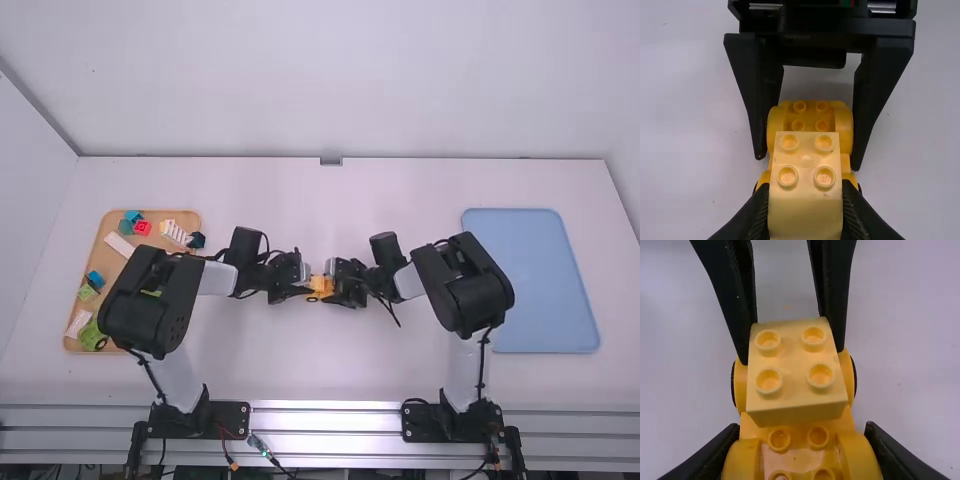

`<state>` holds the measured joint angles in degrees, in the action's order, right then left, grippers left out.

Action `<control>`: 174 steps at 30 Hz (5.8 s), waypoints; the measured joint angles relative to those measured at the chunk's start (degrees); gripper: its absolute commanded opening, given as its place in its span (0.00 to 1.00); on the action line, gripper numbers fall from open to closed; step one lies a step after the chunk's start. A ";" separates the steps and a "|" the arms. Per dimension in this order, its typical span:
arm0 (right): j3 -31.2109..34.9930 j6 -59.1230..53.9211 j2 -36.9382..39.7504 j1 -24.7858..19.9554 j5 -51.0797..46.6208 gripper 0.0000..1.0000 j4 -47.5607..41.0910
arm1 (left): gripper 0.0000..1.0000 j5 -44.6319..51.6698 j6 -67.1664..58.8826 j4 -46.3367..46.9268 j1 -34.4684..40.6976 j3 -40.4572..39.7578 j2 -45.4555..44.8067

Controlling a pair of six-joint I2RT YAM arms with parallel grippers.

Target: Assemble lego blocks to make yellow taxi

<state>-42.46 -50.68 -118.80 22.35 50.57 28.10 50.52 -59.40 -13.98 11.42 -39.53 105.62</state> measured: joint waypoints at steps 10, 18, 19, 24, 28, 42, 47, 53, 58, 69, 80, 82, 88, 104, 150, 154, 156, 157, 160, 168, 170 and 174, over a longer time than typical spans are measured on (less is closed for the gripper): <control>0.00 0.17 0.00 0.00 -0.02 0.42 0.00 | 0.02 -1.70 -0.24 0.22 0.00 -0.33 -0.07; 0.00 0.17 0.00 0.00 0.09 0.42 0.02 | 0.02 -2.14 -0.22 2.60 0.00 -0.55 -0.92; 0.00 0.07 0.00 0.09 0.07 0.42 0.00 | 0.02 -2.58 -0.22 3.19 0.00 -0.55 -1.40; 0.00 0.11 0.00 0.09 0.04 0.42 0.09 | 0.02 -4.31 -0.20 6.75 0.00 -0.52 -3.02; 0.00 0.13 0.00 0.11 0.11 0.42 0.02 | 0.02 -4.48 -0.22 7.15 0.00 -0.52 -3.10; 0.00 0.15 0.00 0.15 -0.13 0.46 0.24 | 0.58 -5.29 -0.24 6.38 0.00 -0.52 -3.10; 0.00 0.17 0.00 0.15 -0.13 0.47 0.22 | 0.54 -4.39 -0.17 5.49 -0.35 -0.55 -3.15; -0.02 0.31 0.00 0.07 -0.42 0.47 0.35 | 0.02 -0.02 -0.07 5.64 -1.36 -0.57 -5.44; -0.02 0.31 0.00 0.04 -0.33 0.46 0.33 | 0.02 1.84 -0.17 5.99 -1.07 -0.96 -6.16; 0.00 0.28 -0.02 0.04 -0.35 0.47 0.31 | 0.02 2.25 -0.17 4.63 -0.94 -0.98 -4.11; 0.00 0.17 0.00 0.04 -0.17 0.48 0.22 | 0.02 5.40 -0.20 5.11 -0.61 -2.16 0.02; 0.00 0.17 0.00 0.04 -0.09 0.47 0.15 | 0.02 5.38 -0.48 5.09 -0.22 -2.23 0.11; 0.00 0.04 -0.02 0.04 0.13 0.47 -0.04 | 0.02 5.33 -0.87 4.98 2.47 -4.87 2.64; 0.00 0.07 0.00 -0.07 0.02 0.47 0.00 | 0.02 3.93 -0.85 8.44 1.79 -5.90 2.47; 0.00 4.55 10.56 0.39 -16.26 0.99 -18.34 | 0.99 -23.93 42.40 14.38 -19.82 -4.85 -26.40; -0.11 1.97 19.45 -0.37 -22.29 0.99 -31.06 | 0.99 -32.52 48.22 17.94 -19.87 -5.03 -26.43; -0.35 1.11 23.56 -1.20 -24.39 0.99 -34.51 | 0.99 -35.32 50.31 23.06 -20.26 -6.51 -26.43; -0.61 0.63 25.83 -1.81 -25.33 0.99 -35.95 | 0.99 -36.44 51.04 25.79 -20.61 -8.00 -26.40; -1.20 0.02 30.51 -3.50 -26.60 0.99 -37.18 | 0.99 -39.63 53.07 31.61 -21.92 -15.21 -25.86; -1.46 -0.48 34.29 -6.64 -27.87 0.99 -37.42 | 0.99 -45.40 58.05 51.12 -26.86 -44.50 -13.62; -1.46 -0.55 34.29 -6.64 -27.85 0.99 -37.42 | 0.99 -45.97 59.36 57.16 -28.26 -52.89 -7.43; -1.46 -0.72 34.29 -5.81 -27.87 0.99 -37.35 | 0.99 -46.38 62.62 68.61 -30.93 -68.89 6.16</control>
<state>-43.92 -51.40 -84.51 16.53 22.70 -9.26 4.14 3.22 54.63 -19.51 -108.42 111.79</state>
